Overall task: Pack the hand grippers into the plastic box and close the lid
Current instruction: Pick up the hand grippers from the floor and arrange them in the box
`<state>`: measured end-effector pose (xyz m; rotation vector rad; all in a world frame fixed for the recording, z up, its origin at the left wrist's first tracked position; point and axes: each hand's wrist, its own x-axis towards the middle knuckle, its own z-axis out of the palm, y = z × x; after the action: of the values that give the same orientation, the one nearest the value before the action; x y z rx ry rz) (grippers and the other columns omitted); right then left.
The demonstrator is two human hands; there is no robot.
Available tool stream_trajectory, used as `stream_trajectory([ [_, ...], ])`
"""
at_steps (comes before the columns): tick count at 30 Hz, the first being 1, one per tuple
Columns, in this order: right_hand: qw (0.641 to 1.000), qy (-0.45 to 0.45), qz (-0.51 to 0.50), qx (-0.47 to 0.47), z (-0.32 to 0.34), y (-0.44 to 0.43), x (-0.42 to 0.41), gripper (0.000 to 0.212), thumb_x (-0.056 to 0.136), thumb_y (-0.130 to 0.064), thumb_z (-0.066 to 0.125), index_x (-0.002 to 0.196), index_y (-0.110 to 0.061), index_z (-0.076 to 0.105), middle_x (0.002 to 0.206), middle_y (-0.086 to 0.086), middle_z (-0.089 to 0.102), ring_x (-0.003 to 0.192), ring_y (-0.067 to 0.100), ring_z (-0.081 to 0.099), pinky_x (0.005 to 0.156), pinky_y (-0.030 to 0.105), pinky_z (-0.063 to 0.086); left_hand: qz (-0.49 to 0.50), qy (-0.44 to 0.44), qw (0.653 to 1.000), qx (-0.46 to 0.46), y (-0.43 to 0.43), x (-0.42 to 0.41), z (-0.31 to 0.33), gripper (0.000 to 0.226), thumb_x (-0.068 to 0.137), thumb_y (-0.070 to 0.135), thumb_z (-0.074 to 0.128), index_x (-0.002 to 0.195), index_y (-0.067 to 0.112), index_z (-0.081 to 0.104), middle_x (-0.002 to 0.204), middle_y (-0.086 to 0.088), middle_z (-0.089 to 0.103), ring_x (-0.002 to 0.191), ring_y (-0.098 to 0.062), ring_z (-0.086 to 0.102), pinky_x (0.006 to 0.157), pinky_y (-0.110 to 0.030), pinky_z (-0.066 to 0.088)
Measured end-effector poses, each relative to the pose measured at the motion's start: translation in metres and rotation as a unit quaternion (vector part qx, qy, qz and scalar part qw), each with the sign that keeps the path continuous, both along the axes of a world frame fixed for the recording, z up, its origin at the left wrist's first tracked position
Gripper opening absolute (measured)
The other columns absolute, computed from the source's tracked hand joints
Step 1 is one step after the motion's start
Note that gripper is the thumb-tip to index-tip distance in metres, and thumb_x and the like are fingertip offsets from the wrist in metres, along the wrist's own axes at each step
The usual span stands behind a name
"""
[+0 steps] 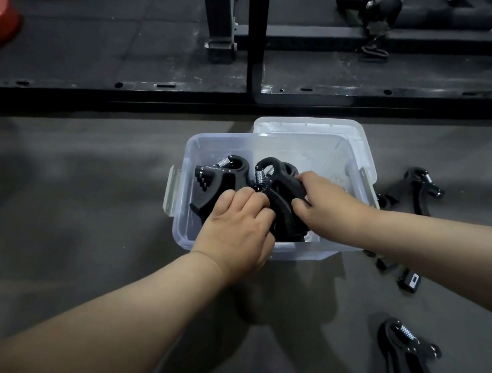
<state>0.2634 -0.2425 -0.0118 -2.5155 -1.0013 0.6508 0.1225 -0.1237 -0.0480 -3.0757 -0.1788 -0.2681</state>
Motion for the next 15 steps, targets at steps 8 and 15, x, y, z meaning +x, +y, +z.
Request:
stream_trajectory([
  [8, 0.943, 0.196, -0.182, 0.197, -0.001, -0.003, 0.01, 0.021, 0.089, -0.024, 0.059, 0.109, -0.016, 0.058, 0.078, -0.001, 0.061, 0.067, 0.014, 0.057, 0.062, 0.029, 0.044, 0.024, -0.018, 0.999, -0.037, 0.0, -0.001, 0.0, 0.033, 0.079, 0.033, 0.05, 0.105, 0.019, 0.063, 0.11, 0.0, 0.057, 0.107, -0.026, 0.05, 0.095, -0.038, 0.032],
  [15, 0.963, 0.167, -0.203, 0.062, -0.008, 0.001, 0.021, 0.016, 0.088, -0.028, 0.052, 0.091, -0.013, 0.057, 0.08, 0.004, 0.061, 0.071, 0.019, 0.056, 0.06, 0.03, 0.04, 0.021, 0.004, 1.0, -0.017, -0.002, 0.0, 0.0, 0.034, 0.081, 0.036, 0.045, 0.102, 0.018, 0.065, 0.11, -0.001, 0.057, 0.11, -0.027, 0.05, 0.096, -0.039, 0.03],
])
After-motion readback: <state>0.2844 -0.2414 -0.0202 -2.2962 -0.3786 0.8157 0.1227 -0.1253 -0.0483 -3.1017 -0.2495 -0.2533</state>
